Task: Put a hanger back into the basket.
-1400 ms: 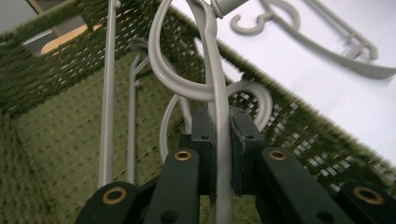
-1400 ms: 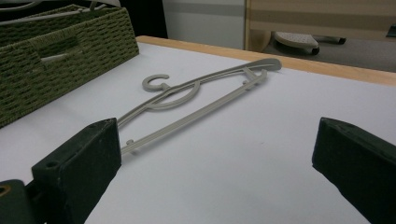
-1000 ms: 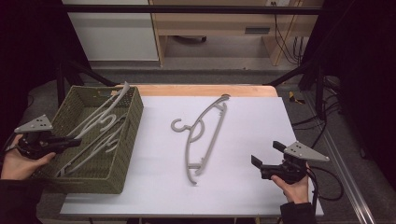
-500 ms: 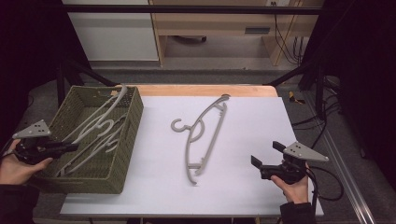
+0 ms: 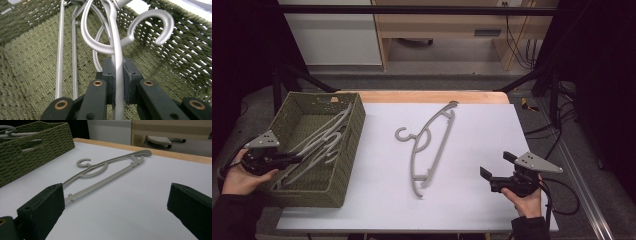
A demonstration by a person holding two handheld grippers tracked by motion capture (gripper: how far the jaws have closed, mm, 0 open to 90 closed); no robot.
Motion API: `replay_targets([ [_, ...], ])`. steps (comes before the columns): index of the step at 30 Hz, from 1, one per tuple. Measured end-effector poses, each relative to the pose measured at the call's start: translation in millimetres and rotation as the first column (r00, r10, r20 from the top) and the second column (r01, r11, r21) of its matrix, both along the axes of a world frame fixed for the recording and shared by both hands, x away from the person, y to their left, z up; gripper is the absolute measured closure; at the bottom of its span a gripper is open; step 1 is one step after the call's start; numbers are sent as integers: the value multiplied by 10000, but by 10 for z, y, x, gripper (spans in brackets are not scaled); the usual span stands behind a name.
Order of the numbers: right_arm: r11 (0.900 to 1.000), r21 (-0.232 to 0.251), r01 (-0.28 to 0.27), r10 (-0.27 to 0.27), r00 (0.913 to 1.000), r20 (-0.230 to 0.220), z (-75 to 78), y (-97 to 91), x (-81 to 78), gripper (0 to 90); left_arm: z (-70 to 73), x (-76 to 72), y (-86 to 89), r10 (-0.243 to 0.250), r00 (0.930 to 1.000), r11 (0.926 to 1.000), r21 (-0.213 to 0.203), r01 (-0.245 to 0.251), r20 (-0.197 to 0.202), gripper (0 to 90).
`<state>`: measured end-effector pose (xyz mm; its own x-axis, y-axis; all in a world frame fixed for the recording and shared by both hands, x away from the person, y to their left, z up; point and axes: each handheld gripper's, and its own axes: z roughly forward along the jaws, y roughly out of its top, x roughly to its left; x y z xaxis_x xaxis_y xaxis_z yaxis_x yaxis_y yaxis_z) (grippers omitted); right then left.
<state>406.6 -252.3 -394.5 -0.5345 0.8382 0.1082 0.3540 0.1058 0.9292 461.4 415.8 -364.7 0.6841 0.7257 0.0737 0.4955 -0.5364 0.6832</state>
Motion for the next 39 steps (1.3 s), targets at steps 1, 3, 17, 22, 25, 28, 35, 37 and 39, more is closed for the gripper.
replay_targets([
  [1, 10000, 27, -8, 8, 10000, 2, 1, 1, -1, 17, 0, -1, -1, 19, 10000, 10000, 32, -19, 24, 814],
  [3, 10000, 4, -2, 2, 10000, 27, 4, -1, -3, 17, -4, -4, 1, 94, 9999, 9997, 221, -93, -70, 811],
  [17, 10000, 20, -3, 3, 10000, 69, 9, -7, -7, 16, -131, 41, -84, 861, 9889, 9908, 1143, -722, -1215, 722],
  [22, 10000, 4, -28, 28, 10000, 39, 4, 4, -2, 16, -133, 30, -190, 557, 9904, 9911, 1271, -396, -1261, 805],
  [25, 10000, 9, -35, 35, 10000, 52, 4, 3, -2, 16, -79, 2, -226, 377, 9975, 9951, 935, -320, -603, 815],
  [28, 10000, 32, -38, 38, 10000, 37, 6, -1, -3, 16, -58, 2, -200, 190, 9984, 9941, 1078, -131, -537, 815],
  [35, 10000, 36, -29, 29, 10000, 66, 12, -9, -8, 16, -141, 61, -105, 1140, 9863, 9866, 1303, -983, -1192, 742],
  [37, 10000, 69, -38, 37, 10000, 54, 16, -10, -12, 16, -166, 60, -75, 1535, 9793, 9812, 1374, -1352, -1320, 692],
  [39, 10000, 80, -29, 29, 10000, 71, 16, -12, -11, 16, -175, 53, -46, 1693, 9760, 9812, 1166, -1538, -1373, 619],
])
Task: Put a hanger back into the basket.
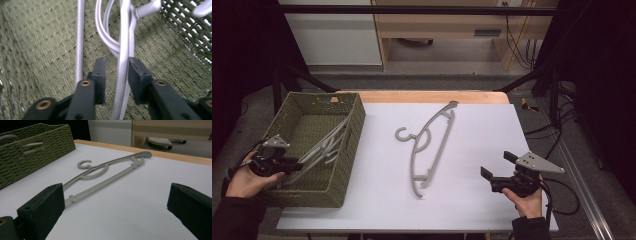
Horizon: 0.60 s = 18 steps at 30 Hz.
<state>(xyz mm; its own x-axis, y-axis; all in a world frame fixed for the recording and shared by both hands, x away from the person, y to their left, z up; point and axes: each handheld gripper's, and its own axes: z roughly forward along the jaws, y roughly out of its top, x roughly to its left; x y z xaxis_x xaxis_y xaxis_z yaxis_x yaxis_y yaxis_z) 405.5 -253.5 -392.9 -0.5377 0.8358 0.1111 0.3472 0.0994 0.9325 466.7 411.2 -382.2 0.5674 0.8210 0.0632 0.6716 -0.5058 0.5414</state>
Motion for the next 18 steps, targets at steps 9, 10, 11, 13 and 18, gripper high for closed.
replay_targets([
  [9, 10000, 5, 18, -18, 10000, 3, 0, -2, 0, 16, 196, -121, -9, 211, 9840, 9935, -1136, -9, 1767, 460],
  [10, 10000, -11, 25, -25, 10000, 26, 0, -3, 1, 17, 223, -133, -19, 218, 9818, 9922, -1242, 18, 1889, 459],
  [11, 10000, -14, 23, -23, 10000, 24, 1, -5, 0, 16, 245, -144, -32, 206, 9785, 9912, -1325, 70, 2054, 451],
  [13, 10000, -1, 30, -30, 10000, 28, 2, -6, -2, 16, 275, -164, -69, 1, 9724, 9883, -1482, 355, 2333, 462],
  [18, 10000, -1, 5, -5, 10000, 28, 6, -12, -4, 16, 337, -223, -202, 66, 9604, 9797, -1944, 496, 2784, 449],
])
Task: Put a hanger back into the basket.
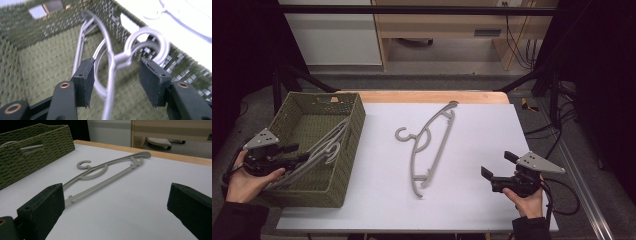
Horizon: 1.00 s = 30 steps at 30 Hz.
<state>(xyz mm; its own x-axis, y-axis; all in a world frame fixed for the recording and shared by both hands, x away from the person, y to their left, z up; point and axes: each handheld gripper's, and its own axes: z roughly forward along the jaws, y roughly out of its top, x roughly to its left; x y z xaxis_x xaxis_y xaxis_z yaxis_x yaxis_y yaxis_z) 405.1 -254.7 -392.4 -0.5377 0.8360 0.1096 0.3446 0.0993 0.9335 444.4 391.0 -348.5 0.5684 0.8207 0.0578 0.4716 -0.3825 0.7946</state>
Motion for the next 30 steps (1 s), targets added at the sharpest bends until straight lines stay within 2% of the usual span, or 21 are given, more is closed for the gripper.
replay_targets([
  [2, 10000, 8, 5, -5, 10000, 9, 2, -3, 0, 16, 28, -35, -63, 13, 9997, 9992, -404, -4, 227, 435],
  [4, 10000, -8, 13, -13, 10000, 25, 2, -5, 1, 16, 69, -74, -117, -68, 9993, 9985, -539, 87, 364, 415],
  [7, 10000, 8, -5, 5, 10000, -10, 2, -1, 1, 15, 120, -131, -200, -36, 9971, 9934, -1138, 122, 757, 409],
  [9, 10000, -10, 1, -1, 10000, 4, 3, -3, 1, 15, 148, -166, -248, 14, 9949, 9906, -1365, 126, 1013, 406],
  [10, 10000, -17, 6, -6, 10000, 19, 3, -4, 1, 15, 154, -181, -280, 87, 9944, 9882, -1531, 76, 1056, 393],
  [11, 10000, 3, 32, -32, 10000, 20, 4, -3, 1, 15, 154, -181, -280, 87, 9944, 9882, -1531, 76, 1056, 387],
  [14, 10000, 18, -2, 2, 10000, -1, 3, -2, 1, 15, 163, -237, -410, 189, 9908, 9827, -1850, 63, 1341, 364],
  [17, 10000, -31, 31, -31, 10000, -21, -2, 11, 6, 15, 156, -263, -527, 174, 9887, 9811, -1930, 117, 1489, 320],
  [23, 10000, -4, 8, -8, 10000, -24, 1, 6, 0, 16, 123, -327, -768, -208, 9837, 9728, -2233, 612, 1788, 284],
  [25, 10000, -27, 6, -6, 10000, -12, 1, 9, 1, 16, 109, -343, -860, -419, 9835, 9677, -2378, 838, 1762, 248],
  [30, 10000, -62, -26, 26, 10000, -42, -3, 28, 5, 16, 55, -375, -1124, -783, 9790, 9670, -2244, 1204, 1881, 218],
])
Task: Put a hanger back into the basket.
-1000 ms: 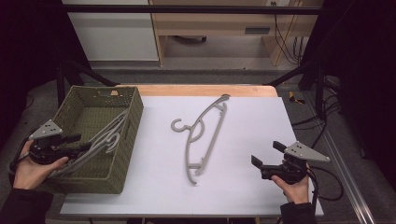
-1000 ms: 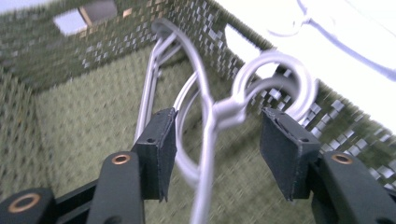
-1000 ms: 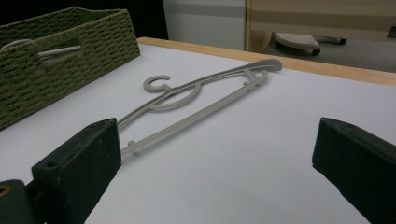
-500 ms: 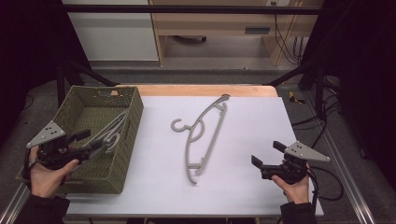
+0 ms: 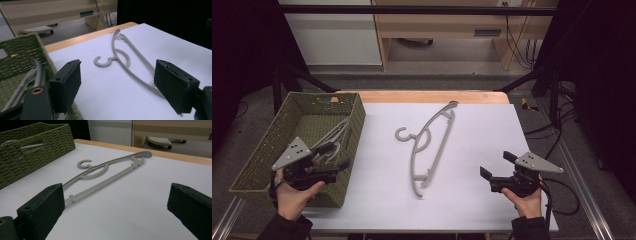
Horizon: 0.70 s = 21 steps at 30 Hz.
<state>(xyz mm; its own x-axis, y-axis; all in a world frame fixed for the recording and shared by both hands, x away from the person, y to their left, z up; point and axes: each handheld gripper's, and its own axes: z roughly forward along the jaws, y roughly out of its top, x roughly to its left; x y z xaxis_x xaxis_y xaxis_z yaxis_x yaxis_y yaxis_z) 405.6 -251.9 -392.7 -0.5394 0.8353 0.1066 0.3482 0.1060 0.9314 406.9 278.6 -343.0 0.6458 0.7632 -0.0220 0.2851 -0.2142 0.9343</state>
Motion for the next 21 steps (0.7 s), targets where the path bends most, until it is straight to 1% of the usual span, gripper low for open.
replay_targets([
  [1, 10000, 10, 19, -19, 10000, 0, 0, 6, 1, 16, -12, -7, -51, -69, 10000, 10000, 24, 69, 55, 227],
  [5, 10000, 11, 12, -13, 10000, 26, 2, 15, 0, 16, -69, -11, -242, -381, 9993, 9992, 128, 381, 21, 259],
  [7, 10000, 5, -4, 4, 10000, 10, 1, 17, -1, 16, -105, -3, -333, -488, 9988, 9986, 206, 488, -28, 267],
  [14, 10000, 20, -29, 29, 10000, -24, -9, 33, 3, 17, -240, 30, -627, -943, 9952, 9942, 493, 956, -274, 346],
  [17, 10000, -24, -90, 89, 9999, -55, -9, 65, 1, 17, -286, 25, -674, -1009, 9943, 9932, 556, 1026, -331, 349],
  [18, 9998, -72, -165, 165, 9998, -66, -6, 81, 2, 17, -298, 21, -677, -981, 9946, 9939, 470, 996, -337, 347],
  [20, 9998, 0, -211, 211, 9997, -80, -5, 133, 10, 19, -303, 16, -665, -967, 9948, 9940, 476, 982, -328, 342],
  [21, 9995, -99, -310, 309, 9995, -93, -8, 166, 15, 22, -302, 15, -636, -971, 9949, 9939, 491, 984, -287, 325],
])
